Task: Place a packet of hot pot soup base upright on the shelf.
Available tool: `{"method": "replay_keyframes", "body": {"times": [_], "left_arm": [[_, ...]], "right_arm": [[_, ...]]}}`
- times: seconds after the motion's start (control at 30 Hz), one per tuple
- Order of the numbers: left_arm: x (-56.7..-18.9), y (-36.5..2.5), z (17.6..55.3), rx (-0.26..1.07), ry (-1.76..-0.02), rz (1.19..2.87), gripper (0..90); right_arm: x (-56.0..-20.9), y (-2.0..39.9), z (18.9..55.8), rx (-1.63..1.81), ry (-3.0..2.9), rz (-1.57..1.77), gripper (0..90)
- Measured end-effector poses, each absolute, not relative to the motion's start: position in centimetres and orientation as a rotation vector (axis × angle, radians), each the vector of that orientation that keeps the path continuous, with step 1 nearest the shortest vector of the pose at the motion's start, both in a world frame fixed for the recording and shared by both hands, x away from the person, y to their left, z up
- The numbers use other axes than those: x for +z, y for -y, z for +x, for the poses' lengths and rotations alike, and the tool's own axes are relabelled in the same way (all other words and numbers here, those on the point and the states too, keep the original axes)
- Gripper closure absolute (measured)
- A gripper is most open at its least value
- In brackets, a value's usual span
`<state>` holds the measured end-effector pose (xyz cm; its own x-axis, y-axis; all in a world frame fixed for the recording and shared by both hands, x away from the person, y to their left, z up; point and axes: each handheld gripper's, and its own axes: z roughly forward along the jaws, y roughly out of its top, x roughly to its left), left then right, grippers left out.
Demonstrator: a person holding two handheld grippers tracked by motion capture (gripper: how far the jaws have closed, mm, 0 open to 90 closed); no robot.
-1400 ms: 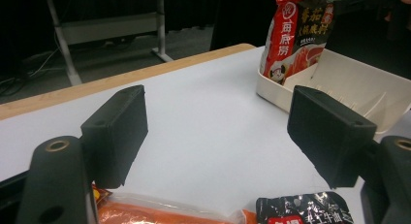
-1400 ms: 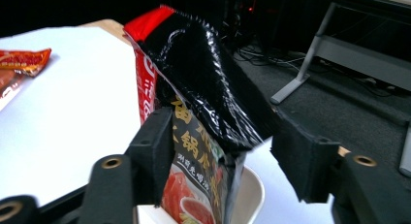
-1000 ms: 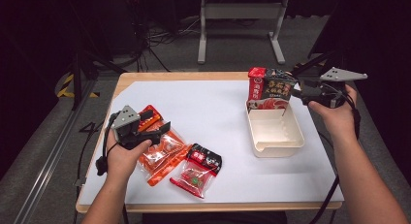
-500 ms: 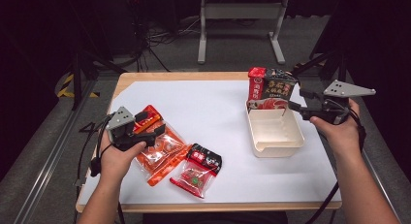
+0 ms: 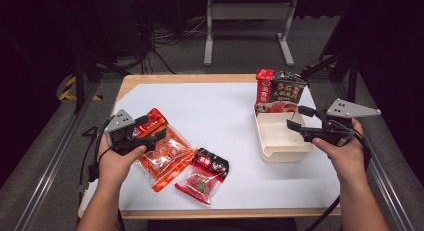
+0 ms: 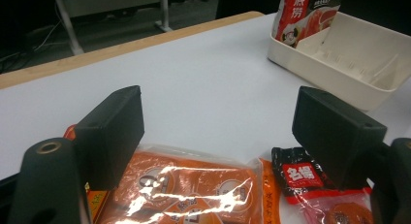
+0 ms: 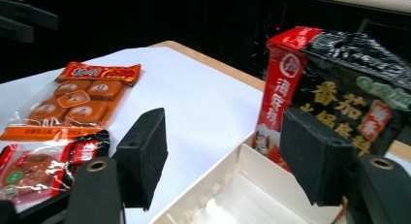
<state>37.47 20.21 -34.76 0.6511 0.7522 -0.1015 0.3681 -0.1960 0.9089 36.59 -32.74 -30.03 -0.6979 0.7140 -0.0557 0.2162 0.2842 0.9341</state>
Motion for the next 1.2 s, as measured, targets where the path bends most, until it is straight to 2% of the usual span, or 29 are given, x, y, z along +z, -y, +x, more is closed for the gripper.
{"method": "replay_keyframes", "body": {"times": [0.6,1.2], "left_arm": [[-35.2,-20.5,37.9,0.423,-0.902,1.876,17.0],[-35.2,-22.7,38.2,0.498,-0.990,1.806,17.4]], "right_arm": [[-31.4,29.2,35.7,1.438,-2.230,0.733,32.0],[-32.6,26.8,35.2,1.430,-2.285,0.658,33.4]]}}
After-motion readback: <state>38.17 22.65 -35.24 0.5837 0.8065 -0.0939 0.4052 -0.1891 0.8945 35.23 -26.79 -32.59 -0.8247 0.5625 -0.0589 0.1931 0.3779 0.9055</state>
